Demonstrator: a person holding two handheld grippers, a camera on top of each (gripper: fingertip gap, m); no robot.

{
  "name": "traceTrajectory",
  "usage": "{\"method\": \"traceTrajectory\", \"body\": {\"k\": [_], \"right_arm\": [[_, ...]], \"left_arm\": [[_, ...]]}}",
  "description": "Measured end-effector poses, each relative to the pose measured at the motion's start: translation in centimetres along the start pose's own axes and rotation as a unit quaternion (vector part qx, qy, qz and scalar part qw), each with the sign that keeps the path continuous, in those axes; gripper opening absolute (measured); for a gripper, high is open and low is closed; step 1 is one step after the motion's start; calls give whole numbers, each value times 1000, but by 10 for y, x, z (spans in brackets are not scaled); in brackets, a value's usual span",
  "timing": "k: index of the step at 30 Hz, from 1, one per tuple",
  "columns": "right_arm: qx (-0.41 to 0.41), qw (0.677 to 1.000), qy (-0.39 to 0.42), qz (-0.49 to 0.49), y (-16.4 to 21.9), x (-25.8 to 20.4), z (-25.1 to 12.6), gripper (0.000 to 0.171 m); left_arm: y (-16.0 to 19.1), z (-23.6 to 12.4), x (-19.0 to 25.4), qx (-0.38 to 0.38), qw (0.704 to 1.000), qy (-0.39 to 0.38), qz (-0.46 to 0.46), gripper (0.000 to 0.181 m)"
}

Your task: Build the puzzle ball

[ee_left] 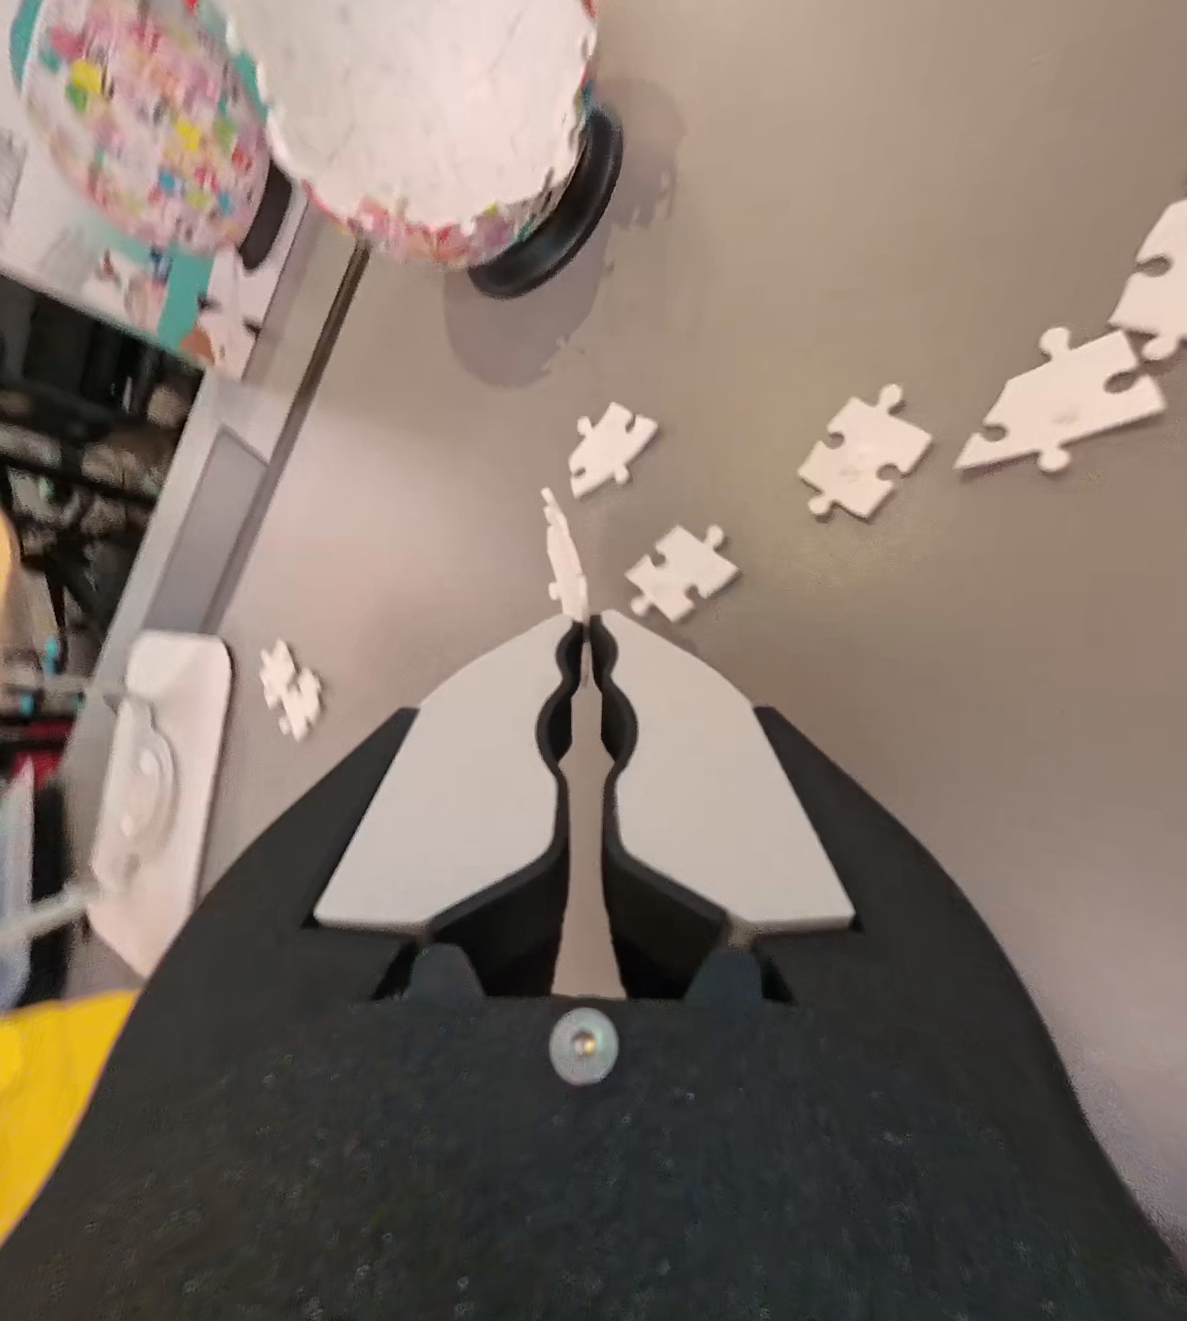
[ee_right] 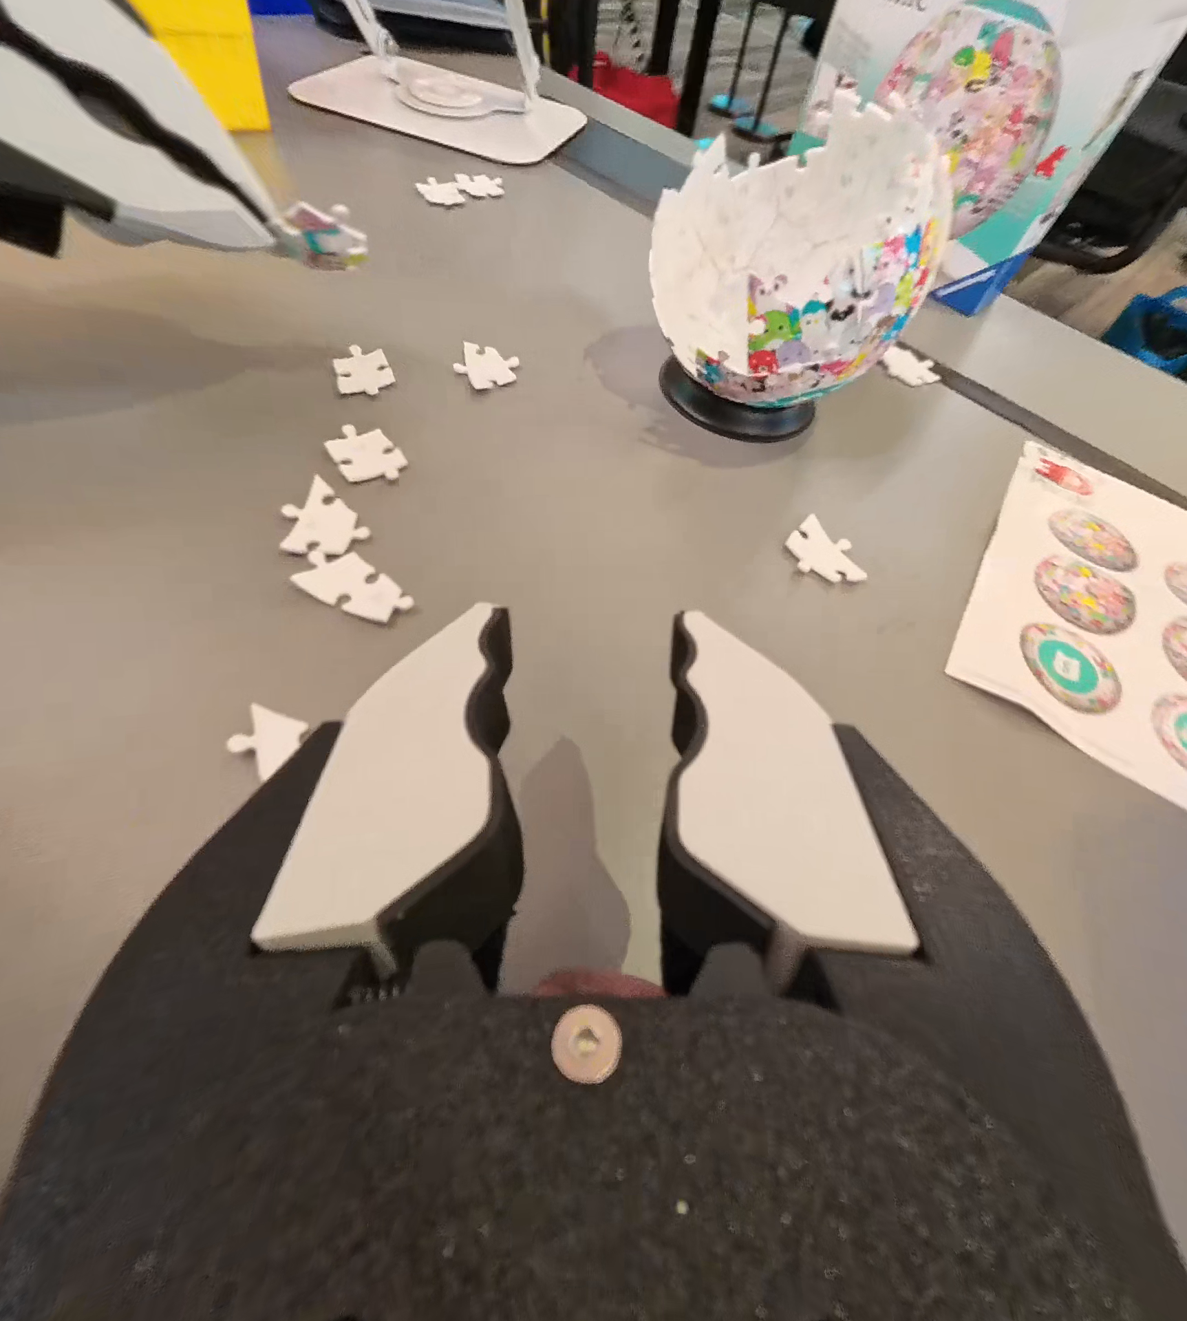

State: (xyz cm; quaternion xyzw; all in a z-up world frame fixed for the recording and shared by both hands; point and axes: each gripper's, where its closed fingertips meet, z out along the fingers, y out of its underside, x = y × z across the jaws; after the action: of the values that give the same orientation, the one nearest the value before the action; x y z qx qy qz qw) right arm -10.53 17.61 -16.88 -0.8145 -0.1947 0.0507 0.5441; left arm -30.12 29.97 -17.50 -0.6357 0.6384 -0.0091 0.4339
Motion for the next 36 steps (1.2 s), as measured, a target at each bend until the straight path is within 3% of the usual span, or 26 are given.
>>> {"method": "traceTrajectory", "body": {"k": [3, 6, 11, 16, 21, 27, 30, 36], "right_arm": [[7, 1000, 19, -4, 6, -12, -19, 46], [-6, 999, 31, -14, 10, -18, -33, 54], [92, 992, 75, -42, -32, -10, -56, 36], [52, 997, 49, 1, -2, -15, -57, 57], [41, 997, 43, 47, 6, -17, -68, 52], [15, 997, 35, 74, 16, -19, -72, 48], [24, 997, 40, 61, 12, -21, -76, 34], [28, 998, 45, 41, 13, -23, -74, 37]], "left_arm": [[16, -21, 20, -3, 999, -43, -28, 2], [31, -31, 40, -48, 996, -62, 34, 2], [22, -33, 54, -46, 993, -77, 73, 2], [26, -39, 66, -49, 994, -66, 71, 2], [37, -33, 80, -67, 997, -22, 35, 2], [45, -39, 84, -85, 994, -32, 55, 3], [45, -40, 87, -85, 994, -32, 66, 3], [45, -39, 89, -84, 991, -48, 97, 3]]}}
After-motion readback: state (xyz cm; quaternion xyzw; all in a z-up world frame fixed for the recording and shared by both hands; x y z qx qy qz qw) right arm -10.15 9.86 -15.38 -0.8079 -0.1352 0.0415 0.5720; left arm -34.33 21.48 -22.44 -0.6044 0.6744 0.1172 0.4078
